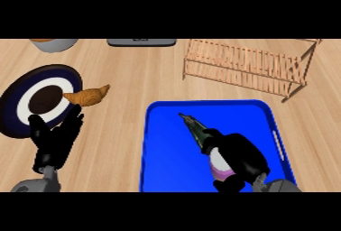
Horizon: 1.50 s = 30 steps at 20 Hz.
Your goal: Pick the can from the tray and place it in the tiered shelf
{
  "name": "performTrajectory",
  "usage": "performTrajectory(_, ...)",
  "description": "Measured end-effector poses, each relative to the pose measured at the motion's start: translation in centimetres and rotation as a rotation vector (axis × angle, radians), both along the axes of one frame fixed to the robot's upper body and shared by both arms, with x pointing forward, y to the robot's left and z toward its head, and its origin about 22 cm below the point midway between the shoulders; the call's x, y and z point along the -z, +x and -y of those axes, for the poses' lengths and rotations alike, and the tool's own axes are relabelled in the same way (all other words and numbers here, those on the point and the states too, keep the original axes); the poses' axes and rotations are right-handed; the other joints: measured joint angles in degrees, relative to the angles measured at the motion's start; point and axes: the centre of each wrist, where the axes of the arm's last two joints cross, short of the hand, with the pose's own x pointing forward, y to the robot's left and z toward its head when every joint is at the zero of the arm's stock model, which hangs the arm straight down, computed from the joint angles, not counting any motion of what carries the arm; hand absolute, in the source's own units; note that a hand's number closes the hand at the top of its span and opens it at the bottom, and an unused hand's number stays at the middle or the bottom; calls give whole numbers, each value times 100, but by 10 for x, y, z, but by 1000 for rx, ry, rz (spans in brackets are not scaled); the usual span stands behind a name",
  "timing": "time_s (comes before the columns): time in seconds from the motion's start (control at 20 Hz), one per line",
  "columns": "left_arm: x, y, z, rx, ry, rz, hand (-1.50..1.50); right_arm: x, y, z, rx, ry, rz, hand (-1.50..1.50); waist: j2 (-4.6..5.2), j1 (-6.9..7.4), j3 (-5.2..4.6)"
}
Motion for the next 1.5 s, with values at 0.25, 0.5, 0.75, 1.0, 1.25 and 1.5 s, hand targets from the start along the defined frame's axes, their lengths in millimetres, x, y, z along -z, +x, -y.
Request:
performTrajectory(0.25,-3,4,5,12,3,2,0,-5,21,-40,276,56,-20,150,28,69,-11)
performTrajectory(0.5,0,5,9,16,3,13,0,-40,39,-81,439,133,77,150,51,95,12)
performTrajectory(0.75,-1,4,7,17,6,5,0,-98,36,-110,501,211,285,150,34,59,15)
performTrajectory(1.0,1,2,6,-3,2,1,0,-157,21,-119,532,272,482,150,6,-9,17)
performTrajectory(1.25,3,-1,1,-5,3,2,0,-209,17,-112,575,329,607,150,0,-46,18)
performTrajectory(1.5,-1,-2,-1,-6,-2,2,0,-253,29,-96,634,353,682,150,10,-36,11)
